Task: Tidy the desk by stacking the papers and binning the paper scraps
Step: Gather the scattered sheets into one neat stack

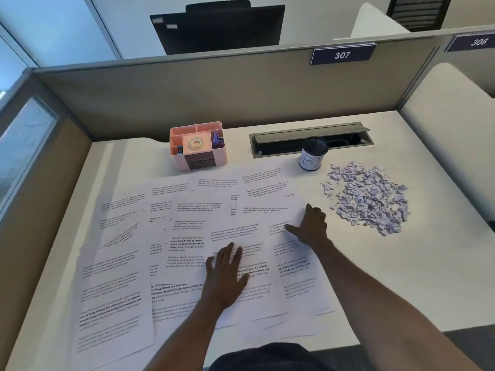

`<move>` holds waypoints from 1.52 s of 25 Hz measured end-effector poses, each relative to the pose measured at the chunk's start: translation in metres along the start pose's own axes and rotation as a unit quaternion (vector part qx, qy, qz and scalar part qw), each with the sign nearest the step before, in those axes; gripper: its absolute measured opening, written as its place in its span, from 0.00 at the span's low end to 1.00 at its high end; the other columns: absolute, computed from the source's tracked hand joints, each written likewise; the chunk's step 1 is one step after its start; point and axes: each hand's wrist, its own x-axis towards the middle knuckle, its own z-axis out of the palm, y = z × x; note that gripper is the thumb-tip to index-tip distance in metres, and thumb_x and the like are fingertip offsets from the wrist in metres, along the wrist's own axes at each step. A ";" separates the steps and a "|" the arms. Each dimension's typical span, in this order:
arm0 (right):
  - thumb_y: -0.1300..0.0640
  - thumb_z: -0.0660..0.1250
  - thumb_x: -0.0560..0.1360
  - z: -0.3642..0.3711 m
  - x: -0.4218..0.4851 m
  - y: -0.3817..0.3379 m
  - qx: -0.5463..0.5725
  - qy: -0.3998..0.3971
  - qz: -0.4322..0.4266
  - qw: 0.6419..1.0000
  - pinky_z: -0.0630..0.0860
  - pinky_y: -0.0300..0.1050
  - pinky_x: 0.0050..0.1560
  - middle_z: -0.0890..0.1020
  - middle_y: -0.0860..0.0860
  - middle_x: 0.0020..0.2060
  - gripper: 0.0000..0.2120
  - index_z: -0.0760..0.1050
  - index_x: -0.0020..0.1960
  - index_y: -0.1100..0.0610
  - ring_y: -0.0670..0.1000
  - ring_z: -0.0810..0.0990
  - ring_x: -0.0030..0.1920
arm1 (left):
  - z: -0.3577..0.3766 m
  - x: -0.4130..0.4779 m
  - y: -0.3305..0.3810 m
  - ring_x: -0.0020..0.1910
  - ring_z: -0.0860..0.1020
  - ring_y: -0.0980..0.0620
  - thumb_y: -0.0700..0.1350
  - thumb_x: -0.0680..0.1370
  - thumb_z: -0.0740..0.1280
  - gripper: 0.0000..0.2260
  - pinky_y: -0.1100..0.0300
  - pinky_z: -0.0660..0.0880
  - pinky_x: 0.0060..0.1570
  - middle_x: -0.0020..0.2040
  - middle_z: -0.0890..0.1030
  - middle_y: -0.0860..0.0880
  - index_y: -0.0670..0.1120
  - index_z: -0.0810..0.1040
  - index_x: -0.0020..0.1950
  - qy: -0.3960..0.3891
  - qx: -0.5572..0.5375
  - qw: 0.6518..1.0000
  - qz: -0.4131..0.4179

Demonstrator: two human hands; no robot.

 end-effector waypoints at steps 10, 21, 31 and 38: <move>0.44 0.81 0.65 0.008 0.010 -0.022 0.002 -0.032 0.015 0.999 0.73 0.54 0.64 0.73 0.61 0.64 0.43 0.65 0.69 0.63 0.62 0.72 0.66 | 0.003 0.003 -0.004 0.82 0.63 0.43 0.66 0.80 0.54 0.35 0.36 0.60 0.78 0.85 0.59 0.47 0.51 0.60 0.85 0.015 -0.009 1.000 0.006; 0.61 0.82 0.64 0.007 0.012 0.017 0.379 -0.061 0.074 0.920 0.81 0.60 0.57 0.82 0.59 0.56 0.28 0.74 0.60 0.60 0.60 0.82 0.55 | -0.001 0.001 -0.001 0.84 0.56 0.49 0.63 0.82 0.54 0.34 0.41 0.51 0.81 0.86 0.53 0.51 0.52 0.54 0.86 0.008 -0.012 1.000 -0.007; 0.54 0.75 0.74 0.015 0.006 -0.013 0.216 0.042 -0.002 0.975 0.74 0.51 0.59 0.78 0.60 0.59 0.24 0.75 0.65 0.62 0.61 0.76 0.62 | -0.004 0.018 0.012 0.86 0.50 0.48 0.60 0.84 0.53 0.31 0.40 0.45 0.82 0.87 0.49 0.50 0.51 0.55 0.86 0.006 -0.015 1.000 -0.008; 0.52 0.80 0.69 0.027 -0.004 -0.043 0.058 0.042 -0.012 0.997 0.73 0.52 0.62 0.73 0.59 0.62 0.34 0.66 0.67 0.61 0.60 0.71 0.65 | -0.007 0.017 0.014 0.86 0.49 0.49 0.59 0.84 0.57 0.32 0.42 0.45 0.82 0.87 0.47 0.52 0.54 0.52 0.86 0.004 -0.035 0.999 -0.020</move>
